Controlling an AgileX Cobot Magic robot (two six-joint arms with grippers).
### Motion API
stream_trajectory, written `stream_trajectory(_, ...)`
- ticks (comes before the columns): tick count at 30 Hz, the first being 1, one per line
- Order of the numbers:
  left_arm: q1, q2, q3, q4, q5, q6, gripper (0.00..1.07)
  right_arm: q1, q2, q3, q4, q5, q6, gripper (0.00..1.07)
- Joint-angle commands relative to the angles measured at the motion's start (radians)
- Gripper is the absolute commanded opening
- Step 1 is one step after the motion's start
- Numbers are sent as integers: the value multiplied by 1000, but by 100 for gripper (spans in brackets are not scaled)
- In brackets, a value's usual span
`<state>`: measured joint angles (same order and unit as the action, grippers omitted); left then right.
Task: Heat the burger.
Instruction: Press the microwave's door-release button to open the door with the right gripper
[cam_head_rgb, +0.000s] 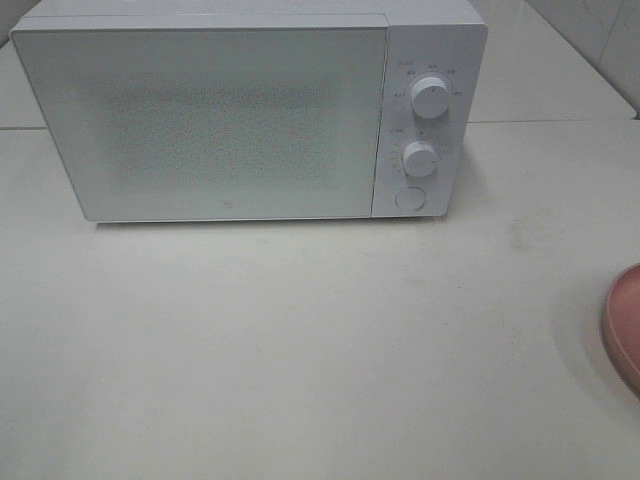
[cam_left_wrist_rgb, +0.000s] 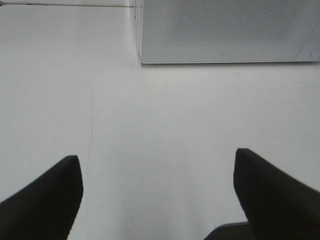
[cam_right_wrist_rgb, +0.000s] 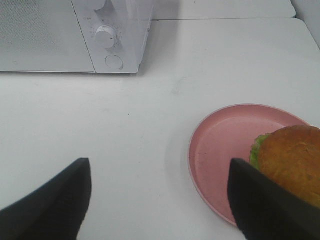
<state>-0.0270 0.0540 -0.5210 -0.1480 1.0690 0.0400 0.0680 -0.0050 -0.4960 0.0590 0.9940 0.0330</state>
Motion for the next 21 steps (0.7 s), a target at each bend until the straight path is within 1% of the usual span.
stream_trajectory(1,-4,1,3,-2,2,1,78,-5,-28,2,3,-3,-3,74)
stream_trajectory(21,-4,1,3,-2,2,1,78,-5,-28,-2,3,-6,-5,74)
